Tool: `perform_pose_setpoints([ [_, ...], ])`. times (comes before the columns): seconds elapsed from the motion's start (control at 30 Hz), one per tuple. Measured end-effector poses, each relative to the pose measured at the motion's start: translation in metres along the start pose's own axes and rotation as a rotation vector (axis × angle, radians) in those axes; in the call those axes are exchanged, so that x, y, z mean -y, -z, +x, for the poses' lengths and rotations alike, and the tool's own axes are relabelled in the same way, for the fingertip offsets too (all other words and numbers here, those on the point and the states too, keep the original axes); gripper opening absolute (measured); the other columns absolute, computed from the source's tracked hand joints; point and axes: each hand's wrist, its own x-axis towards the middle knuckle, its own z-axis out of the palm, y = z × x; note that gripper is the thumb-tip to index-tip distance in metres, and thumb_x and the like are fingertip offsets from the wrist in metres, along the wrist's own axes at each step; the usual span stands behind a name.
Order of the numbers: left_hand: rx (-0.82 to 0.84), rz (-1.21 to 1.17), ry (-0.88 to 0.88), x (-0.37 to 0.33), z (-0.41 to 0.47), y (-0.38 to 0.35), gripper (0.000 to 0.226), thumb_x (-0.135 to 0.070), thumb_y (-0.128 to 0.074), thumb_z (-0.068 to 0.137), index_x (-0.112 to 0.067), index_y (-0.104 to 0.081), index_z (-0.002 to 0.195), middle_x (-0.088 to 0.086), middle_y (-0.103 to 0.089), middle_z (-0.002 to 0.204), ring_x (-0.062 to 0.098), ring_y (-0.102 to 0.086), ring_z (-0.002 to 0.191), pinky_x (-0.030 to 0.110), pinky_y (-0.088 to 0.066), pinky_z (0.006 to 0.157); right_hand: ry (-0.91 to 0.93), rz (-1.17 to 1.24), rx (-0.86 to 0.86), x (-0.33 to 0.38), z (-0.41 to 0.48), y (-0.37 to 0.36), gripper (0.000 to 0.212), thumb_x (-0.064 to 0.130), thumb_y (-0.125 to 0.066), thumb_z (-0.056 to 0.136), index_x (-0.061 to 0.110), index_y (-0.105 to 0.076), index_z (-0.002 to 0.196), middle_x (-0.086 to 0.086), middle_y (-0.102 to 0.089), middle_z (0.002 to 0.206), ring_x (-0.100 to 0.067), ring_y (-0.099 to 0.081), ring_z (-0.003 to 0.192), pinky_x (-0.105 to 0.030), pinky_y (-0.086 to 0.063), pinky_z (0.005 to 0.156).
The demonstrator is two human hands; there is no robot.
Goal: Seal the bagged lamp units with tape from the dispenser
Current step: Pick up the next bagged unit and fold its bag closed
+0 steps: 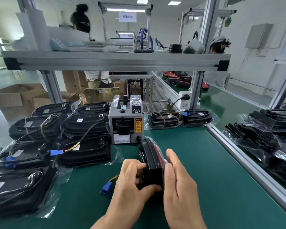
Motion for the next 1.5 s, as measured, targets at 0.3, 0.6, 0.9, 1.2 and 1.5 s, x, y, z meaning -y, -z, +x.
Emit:
perform_pose_setpoints([
  [0.3, 0.091, 0.021, -0.08, 0.006, -0.001, 0.009, 0.043, -0.047, -0.081, 0.065, -0.032, -0.064, 0.102, -0.014, -0.058, 0.103, 0.013, -0.062, 0.097, 0.015, -0.049, 0.078, -0.178, 0.224, -0.033, -0.004, 0.0, -0.007, 0.037, 0.034, -0.059, 0.093, 0.038, -0.061, 0.13, 0.029, -0.066, 0.118, 0.018, -0.056, 0.11, -0.008, -0.045, 0.093],
  [0.6, -0.345, -0.475, 0.718, 0.026, 0.129, 0.031, 0.016, -0.021, -0.066, 0.094, -0.012, -0.07, 0.082, -0.002, -0.062, 0.06, 0.006, -0.052, 0.047, 0.018, -0.042, 0.045, -0.198, 0.298, -0.098, -0.005, 0.0, -0.009, 0.033, 0.025, -0.061, 0.09, 0.033, -0.068, 0.121, 0.022, -0.067, 0.123, 0.023, -0.052, 0.109, 0.006, -0.036, 0.081],
  [0.9, -0.375, -0.632, 1.046, 0.047, 0.19, 0.027, 0.011, -0.025, -0.068, 0.094, -0.016, -0.064, 0.1, -0.006, -0.06, 0.061, 0.001, -0.054, 0.047, 0.013, -0.033, 0.036, -0.204, 0.35, -0.085, -0.003, -0.001, -0.007, 0.046, 0.042, -0.057, 0.074, 0.037, -0.069, 0.118, 0.018, -0.07, 0.12, 0.009, -0.06, 0.108, -0.006, -0.041, 0.094],
  [1.2, -0.496, -0.744, 0.946, 0.056, 0.2, 0.018, 0.016, -0.006, -0.051, 0.093, -0.013, -0.049, 0.079, -0.004, -0.049, 0.058, 0.004, -0.043, 0.039, 0.015, -0.029, 0.038, -0.212, 0.402, -0.055, -0.008, 0.0, -0.004, 0.048, 0.041, -0.06, 0.075, 0.034, -0.068, 0.121, 0.022, -0.068, 0.122, 0.018, -0.057, 0.108, 0.002, -0.041, 0.086],
  [1.5, 0.469, -0.521, 0.648, -0.025, 0.112, 0.04, 0.017, -0.02, -0.07, 0.087, -0.021, -0.067, 0.07, -0.003, -0.057, 0.065, 0.006, -0.048, 0.05, 0.019, -0.043, 0.052, -0.23, 0.595, 0.04, -0.016, 0.003, -0.006, 0.035, 0.014, -0.063, 0.091, 0.028, -0.068, 0.122, 0.02, -0.074, 0.109, 0.006, -0.066, 0.105, -0.004, -0.047, 0.082],
])
